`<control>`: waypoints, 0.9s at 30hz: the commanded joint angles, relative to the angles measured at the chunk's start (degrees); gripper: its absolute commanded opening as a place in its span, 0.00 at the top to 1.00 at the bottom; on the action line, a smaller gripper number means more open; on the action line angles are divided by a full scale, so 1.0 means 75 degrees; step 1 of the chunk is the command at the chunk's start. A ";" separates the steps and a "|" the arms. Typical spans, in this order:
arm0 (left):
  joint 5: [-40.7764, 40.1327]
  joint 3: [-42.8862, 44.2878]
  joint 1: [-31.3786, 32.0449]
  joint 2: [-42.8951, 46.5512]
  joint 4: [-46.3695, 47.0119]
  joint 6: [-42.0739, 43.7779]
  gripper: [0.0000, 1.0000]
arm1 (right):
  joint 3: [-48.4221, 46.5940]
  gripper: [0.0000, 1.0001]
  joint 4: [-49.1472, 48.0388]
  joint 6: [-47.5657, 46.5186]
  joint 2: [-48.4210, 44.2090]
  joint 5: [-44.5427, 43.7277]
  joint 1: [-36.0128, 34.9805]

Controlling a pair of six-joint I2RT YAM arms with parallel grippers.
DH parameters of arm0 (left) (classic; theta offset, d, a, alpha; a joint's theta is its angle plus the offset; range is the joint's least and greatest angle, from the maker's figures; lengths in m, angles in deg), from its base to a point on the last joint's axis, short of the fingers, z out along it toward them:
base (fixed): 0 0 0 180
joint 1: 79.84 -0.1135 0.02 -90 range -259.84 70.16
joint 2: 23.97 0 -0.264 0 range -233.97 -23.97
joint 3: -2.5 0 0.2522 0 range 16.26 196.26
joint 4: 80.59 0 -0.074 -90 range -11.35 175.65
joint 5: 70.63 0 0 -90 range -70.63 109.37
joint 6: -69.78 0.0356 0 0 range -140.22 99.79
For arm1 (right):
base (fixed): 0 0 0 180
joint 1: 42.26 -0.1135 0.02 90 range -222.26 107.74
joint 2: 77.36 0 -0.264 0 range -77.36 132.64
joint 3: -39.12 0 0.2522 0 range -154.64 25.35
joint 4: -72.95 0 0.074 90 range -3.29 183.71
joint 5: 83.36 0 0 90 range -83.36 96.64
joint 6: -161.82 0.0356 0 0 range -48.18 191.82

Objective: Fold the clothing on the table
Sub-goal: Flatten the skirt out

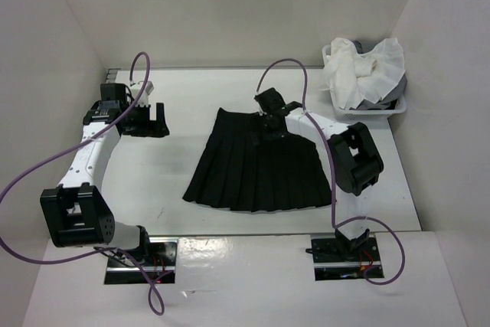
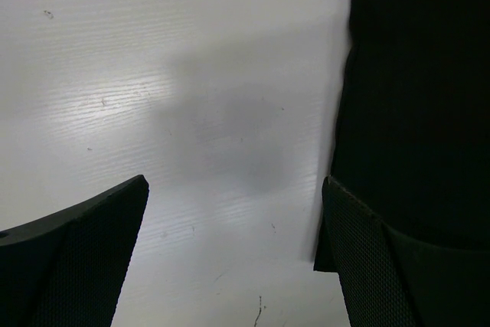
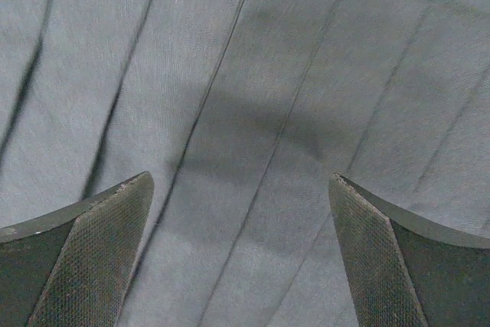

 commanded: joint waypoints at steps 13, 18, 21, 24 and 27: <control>-0.0127 -0.0013 -0.0042 -0.0040 0.0170 -0.0036 0.00 | -0.1070 0.01 -0.0397 0.1147 0.0711 -0.1173 0.0009; -0.0127 -0.0013 -0.0042 -0.0040 0.0170 -0.0036 0.00 | -0.1141 0.01 -0.0397 0.1147 0.0887 -0.1173 0.0009; -0.0057 -0.0013 -0.0042 -0.0040 0.0170 -0.0036 0.00 | -0.1141 0.01 -0.0397 0.1066 0.1039 -0.1080 0.0009; -0.0056 -0.0013 -0.0042 -0.0040 0.0170 -0.0036 0.00 | -0.1141 0.01 -0.0257 0.0984 0.1109 -0.0892 0.0009; -0.0056 -0.0013 -0.0042 -0.0040 0.0170 -0.0036 0.00 | -0.1048 0.01 -0.0256 0.0912 0.1110 -0.0705 0.0009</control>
